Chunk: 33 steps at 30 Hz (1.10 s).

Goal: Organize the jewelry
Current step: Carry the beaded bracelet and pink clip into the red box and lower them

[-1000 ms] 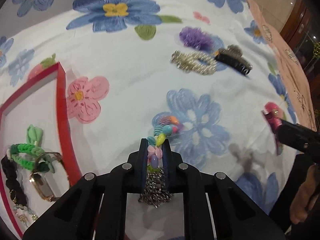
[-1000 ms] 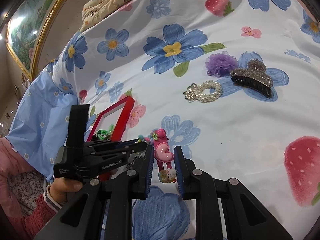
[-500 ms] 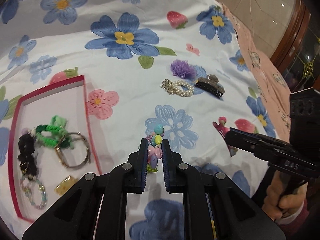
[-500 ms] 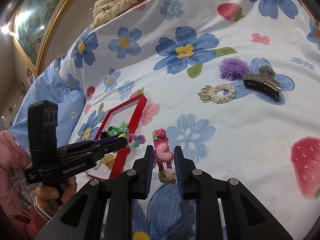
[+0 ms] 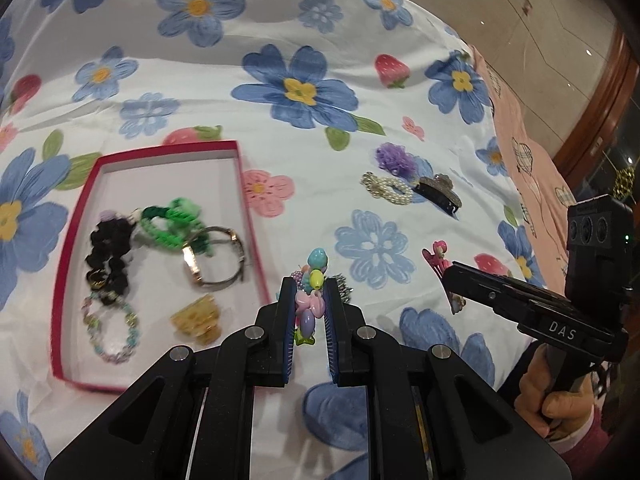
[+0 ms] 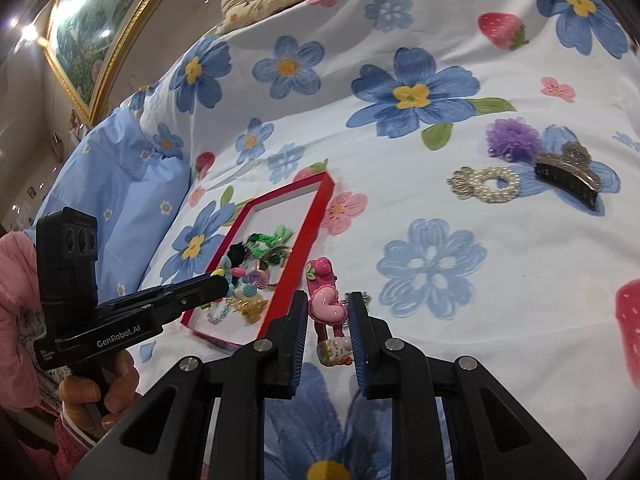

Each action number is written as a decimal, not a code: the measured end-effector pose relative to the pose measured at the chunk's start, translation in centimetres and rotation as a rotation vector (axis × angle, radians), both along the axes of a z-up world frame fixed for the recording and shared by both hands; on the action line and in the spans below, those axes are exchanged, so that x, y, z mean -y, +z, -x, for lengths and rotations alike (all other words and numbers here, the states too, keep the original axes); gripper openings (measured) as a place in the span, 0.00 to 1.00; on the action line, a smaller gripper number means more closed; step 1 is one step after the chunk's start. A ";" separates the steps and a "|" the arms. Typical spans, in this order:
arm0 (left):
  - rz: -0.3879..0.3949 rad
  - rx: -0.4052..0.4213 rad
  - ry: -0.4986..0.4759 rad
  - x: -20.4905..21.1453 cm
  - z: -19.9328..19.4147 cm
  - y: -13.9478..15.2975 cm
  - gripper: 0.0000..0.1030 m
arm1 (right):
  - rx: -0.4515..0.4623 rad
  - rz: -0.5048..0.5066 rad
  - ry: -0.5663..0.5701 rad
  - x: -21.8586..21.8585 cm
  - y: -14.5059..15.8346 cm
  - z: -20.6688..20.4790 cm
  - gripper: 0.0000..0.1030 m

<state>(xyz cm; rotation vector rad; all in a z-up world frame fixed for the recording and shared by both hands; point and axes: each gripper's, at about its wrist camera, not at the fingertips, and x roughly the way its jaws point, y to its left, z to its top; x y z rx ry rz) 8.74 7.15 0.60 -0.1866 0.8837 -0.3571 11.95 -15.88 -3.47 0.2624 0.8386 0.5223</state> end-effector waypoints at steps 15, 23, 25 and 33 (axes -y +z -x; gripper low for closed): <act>0.020 0.007 0.114 -5.8 2.2 0.0 0.11 | 0.002 0.015 0.098 -5.1 0.4 0.2 0.20; 0.024 0.001 0.186 -9.2 3.0 -0.5 0.11 | -0.006 0.028 0.173 -8.8 0.0 -0.1 0.20; 0.025 -0.003 0.198 -9.9 3.1 -0.7 0.11 | -0.008 0.036 0.189 -9.7 -0.1 -0.3 0.20; 0.036 -0.031 0.243 -12.4 3.3 -2.3 0.11 | -0.044 0.051 0.247 -12.9 -1.7 -0.9 0.20</act>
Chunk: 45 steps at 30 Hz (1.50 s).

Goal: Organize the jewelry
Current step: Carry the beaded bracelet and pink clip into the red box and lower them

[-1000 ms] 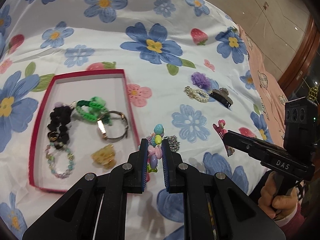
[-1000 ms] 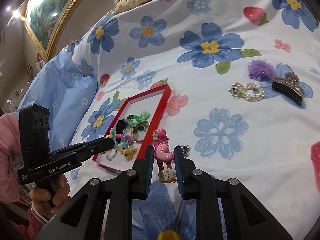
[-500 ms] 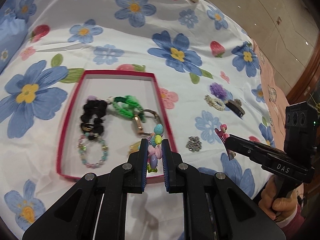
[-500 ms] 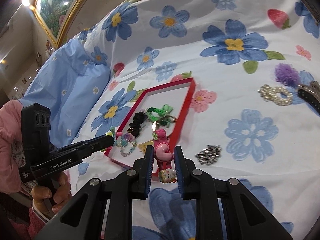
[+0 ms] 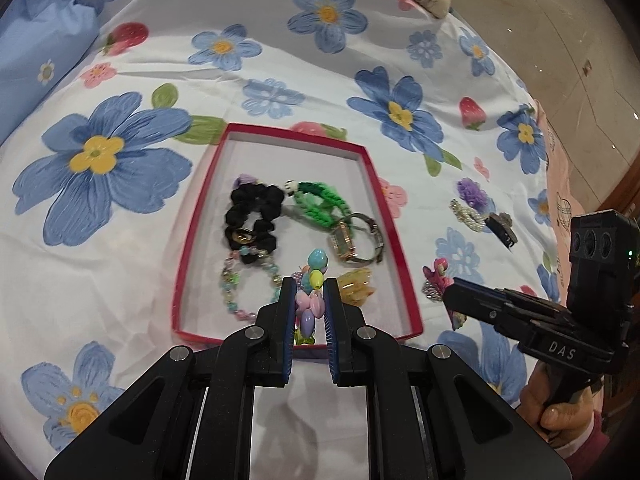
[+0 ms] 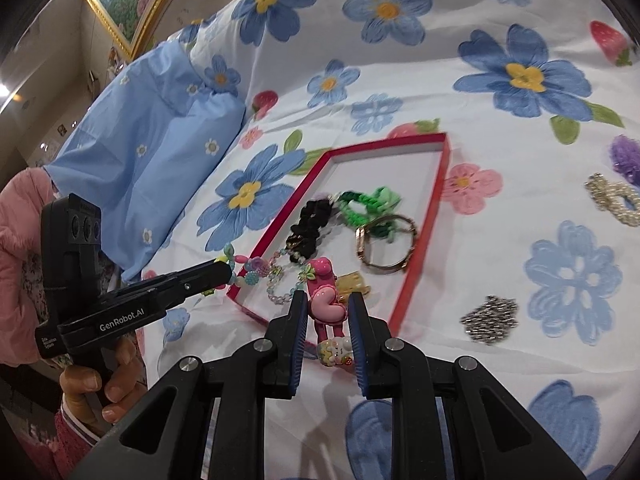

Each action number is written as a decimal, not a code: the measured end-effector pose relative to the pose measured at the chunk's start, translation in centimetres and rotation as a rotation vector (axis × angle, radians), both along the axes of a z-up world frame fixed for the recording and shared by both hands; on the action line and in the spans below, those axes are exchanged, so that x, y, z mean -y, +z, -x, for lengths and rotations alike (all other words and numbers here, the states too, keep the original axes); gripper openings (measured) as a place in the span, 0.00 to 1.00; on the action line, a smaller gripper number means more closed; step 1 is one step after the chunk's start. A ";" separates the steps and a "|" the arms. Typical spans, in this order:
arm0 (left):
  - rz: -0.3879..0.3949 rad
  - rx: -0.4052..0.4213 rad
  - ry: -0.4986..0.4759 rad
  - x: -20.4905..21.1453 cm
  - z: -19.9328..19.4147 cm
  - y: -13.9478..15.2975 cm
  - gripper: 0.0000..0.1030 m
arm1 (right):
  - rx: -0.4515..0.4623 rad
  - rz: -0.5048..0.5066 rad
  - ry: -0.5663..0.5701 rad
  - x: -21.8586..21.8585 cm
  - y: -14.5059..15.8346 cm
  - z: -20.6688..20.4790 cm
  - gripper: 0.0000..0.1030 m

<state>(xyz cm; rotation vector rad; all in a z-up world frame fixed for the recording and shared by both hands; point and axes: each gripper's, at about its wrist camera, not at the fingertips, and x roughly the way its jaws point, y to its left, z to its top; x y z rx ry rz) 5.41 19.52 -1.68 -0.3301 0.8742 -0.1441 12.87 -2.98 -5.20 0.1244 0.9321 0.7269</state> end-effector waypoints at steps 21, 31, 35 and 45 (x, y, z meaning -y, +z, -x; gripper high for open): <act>0.043 -0.103 0.009 -1.7 -2.1 -5.2 0.11 | -0.072 0.105 0.084 -4.5 -4.8 -1.7 0.20; 0.024 -0.159 0.000 -1.4 -3.1 -7.1 0.11 | -0.086 0.170 0.105 -5.6 -6.2 -2.4 0.20; 0.008 -0.160 0.000 -1.2 -3.3 -7.1 0.11 | -0.087 0.185 0.121 -5.9 -6.3 -2.5 0.20; -0.018 -0.169 -0.008 -0.8 -3.3 -6.9 0.12 | -0.098 0.186 0.129 -6.1 -6.4 -2.7 0.21</act>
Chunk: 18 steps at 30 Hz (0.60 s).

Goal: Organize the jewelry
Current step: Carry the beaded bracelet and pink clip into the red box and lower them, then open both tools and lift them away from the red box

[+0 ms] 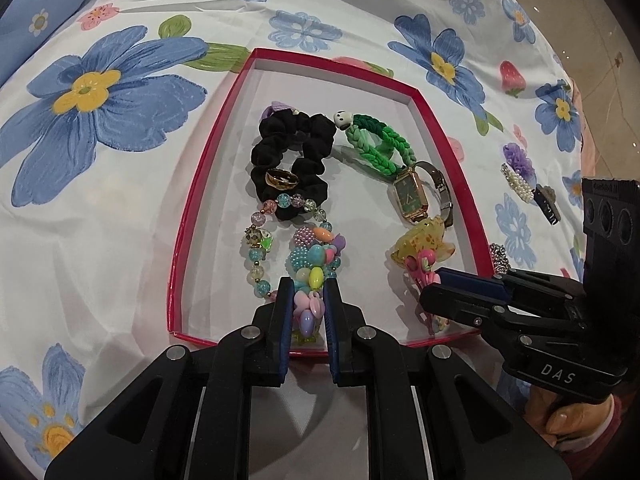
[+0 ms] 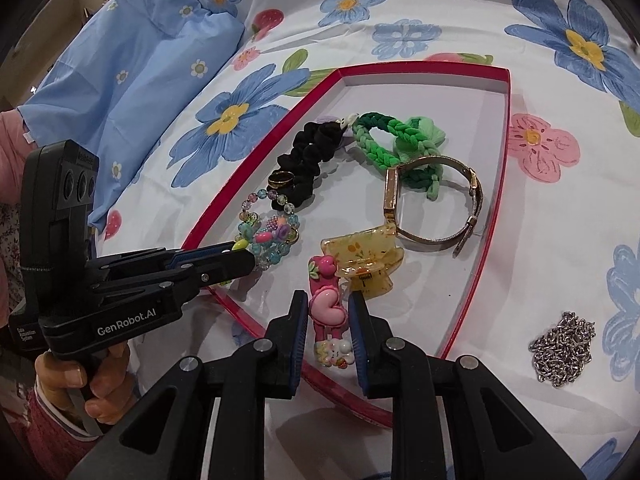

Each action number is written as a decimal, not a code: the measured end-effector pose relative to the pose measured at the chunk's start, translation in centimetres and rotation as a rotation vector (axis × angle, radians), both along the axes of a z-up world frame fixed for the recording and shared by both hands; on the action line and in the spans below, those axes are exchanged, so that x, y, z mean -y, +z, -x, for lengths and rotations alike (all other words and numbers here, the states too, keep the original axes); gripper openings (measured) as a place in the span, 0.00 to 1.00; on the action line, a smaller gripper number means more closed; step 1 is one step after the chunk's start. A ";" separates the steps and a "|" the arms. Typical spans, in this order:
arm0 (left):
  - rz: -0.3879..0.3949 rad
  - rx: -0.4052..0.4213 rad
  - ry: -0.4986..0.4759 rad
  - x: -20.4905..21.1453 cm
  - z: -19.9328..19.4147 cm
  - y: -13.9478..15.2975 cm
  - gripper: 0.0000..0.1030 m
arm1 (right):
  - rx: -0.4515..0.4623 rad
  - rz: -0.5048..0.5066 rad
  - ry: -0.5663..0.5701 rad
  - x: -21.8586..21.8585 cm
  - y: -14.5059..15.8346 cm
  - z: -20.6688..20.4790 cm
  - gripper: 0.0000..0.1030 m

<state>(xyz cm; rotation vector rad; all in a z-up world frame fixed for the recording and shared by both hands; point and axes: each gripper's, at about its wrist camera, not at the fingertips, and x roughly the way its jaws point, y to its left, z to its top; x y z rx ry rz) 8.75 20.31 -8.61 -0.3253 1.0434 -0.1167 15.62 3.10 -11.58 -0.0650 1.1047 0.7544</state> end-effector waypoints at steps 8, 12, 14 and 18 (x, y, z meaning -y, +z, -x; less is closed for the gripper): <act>-0.003 -0.005 -0.001 0.1 0.0 0.1 0.18 | -0.008 -0.002 -0.006 0.1 0.0 0.0 0.21; -0.004 0.000 -0.001 0.2 0.1 0.3 0.24 | -0.017 -0.008 -0.009 0.2 0.1 -0.1 0.22; -0.006 -0.002 0.001 0.2 0.1 0.3 0.25 | -0.019 -0.009 -0.009 0.2 0.1 0.0 0.22; 0.001 0.000 0.003 0.1 0.2 0.4 0.26 | -0.019 -0.005 -0.009 0.2 0.1 0.1 0.22</act>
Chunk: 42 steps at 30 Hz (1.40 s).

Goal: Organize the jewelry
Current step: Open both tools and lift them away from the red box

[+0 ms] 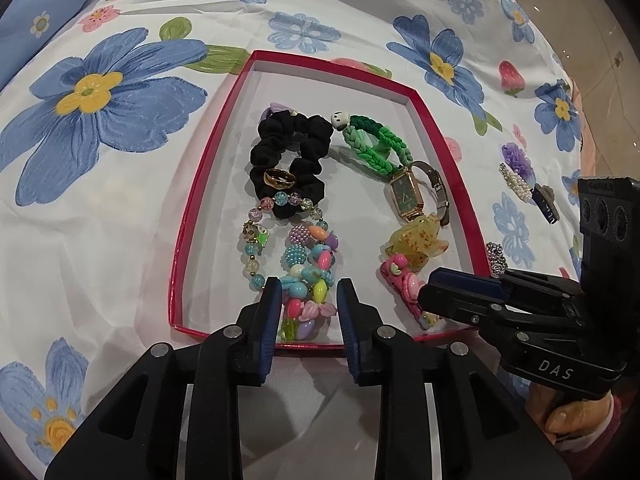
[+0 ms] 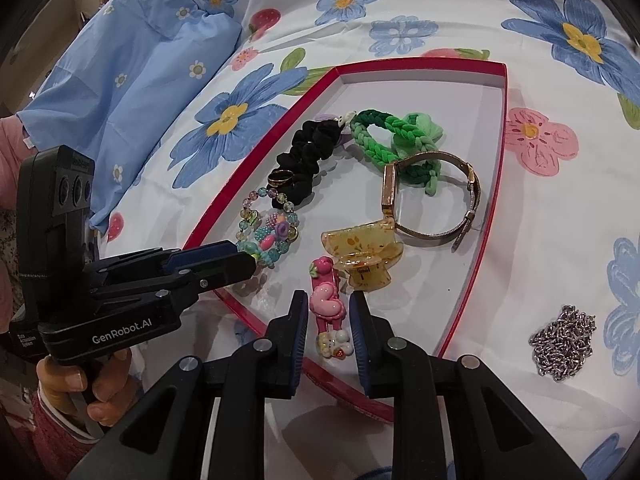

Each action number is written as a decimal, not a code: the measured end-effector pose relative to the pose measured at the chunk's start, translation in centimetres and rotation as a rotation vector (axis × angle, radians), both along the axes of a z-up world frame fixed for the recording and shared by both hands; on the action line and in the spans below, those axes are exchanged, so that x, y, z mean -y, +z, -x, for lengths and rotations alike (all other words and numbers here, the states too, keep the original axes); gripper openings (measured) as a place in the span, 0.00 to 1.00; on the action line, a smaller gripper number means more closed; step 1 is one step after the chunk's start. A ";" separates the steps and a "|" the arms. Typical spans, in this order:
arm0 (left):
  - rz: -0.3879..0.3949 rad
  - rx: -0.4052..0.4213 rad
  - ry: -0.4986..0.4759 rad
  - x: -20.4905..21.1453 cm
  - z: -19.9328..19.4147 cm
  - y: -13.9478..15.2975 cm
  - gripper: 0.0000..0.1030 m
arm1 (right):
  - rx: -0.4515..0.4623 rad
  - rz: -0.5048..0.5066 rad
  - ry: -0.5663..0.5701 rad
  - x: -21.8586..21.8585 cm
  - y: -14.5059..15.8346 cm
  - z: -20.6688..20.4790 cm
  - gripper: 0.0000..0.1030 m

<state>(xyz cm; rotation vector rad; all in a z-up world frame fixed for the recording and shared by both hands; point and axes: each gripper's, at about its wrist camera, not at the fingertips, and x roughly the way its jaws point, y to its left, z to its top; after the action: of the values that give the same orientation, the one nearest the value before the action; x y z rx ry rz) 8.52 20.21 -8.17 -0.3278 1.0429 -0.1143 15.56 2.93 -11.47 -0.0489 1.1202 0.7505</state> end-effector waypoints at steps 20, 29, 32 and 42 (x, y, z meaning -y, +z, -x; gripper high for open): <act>0.007 0.071 0.081 -1.5 2.5 2.7 0.75 | 0.101 -0.096 -0.084 2.7 3.3 1.3 0.48; 0.031 0.129 0.159 -1.7 4.7 4.4 0.76 | 0.183 -0.232 -0.146 5.1 6.2 2.5 0.73; -0.006 0.157 0.167 -1.1 6.0 5.5 0.77 | 0.219 -0.273 -0.172 5.9 6.9 3.3 0.77; -0.081 0.187 0.189 0.1 8.3 6.2 0.84 | 0.282 -0.264 -0.208 7.3 7.2 5.7 0.79</act>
<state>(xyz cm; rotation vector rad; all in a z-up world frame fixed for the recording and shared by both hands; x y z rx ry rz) 0.21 20.14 -2.00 -0.3335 0.8252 0.0665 9.91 -4.39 -4.22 0.1778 0.7393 0.6758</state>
